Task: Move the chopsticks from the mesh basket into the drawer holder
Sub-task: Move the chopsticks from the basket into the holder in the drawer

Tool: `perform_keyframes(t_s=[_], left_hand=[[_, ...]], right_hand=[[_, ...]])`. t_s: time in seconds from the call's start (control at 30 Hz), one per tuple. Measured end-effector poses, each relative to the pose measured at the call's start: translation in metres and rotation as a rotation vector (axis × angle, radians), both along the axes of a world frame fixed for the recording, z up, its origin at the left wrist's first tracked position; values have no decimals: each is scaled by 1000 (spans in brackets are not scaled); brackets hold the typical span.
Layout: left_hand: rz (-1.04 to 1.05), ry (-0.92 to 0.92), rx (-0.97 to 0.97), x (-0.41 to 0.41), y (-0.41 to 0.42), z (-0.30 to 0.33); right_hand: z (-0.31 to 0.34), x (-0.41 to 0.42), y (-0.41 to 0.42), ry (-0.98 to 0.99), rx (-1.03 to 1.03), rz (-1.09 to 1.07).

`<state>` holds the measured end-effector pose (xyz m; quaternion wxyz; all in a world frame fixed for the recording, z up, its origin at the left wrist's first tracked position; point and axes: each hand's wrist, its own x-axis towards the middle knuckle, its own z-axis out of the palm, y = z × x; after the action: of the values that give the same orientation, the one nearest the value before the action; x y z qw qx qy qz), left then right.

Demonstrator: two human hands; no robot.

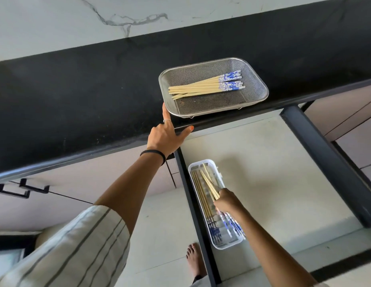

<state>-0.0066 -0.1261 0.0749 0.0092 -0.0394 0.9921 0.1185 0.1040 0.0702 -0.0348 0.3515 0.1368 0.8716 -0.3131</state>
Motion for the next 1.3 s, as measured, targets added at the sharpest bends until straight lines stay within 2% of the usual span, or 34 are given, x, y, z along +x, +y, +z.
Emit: perform_keyframes(t_s=[0.23,0.57,0.77,1.3], left_hand=[[-18,36,-15,-1,-1,-4],[-23,35,-22,1,-3,-4],[-29,21,-18,1,-3,-4],[-43,-17,-8,0,-3,-3]], right_hand=[[-17,15,-15,116,139,-27],[-23,33,-18,300,112,-76],[-25,31,-17,296,73,-62],[-33,27,-19,311,-27,-213]])
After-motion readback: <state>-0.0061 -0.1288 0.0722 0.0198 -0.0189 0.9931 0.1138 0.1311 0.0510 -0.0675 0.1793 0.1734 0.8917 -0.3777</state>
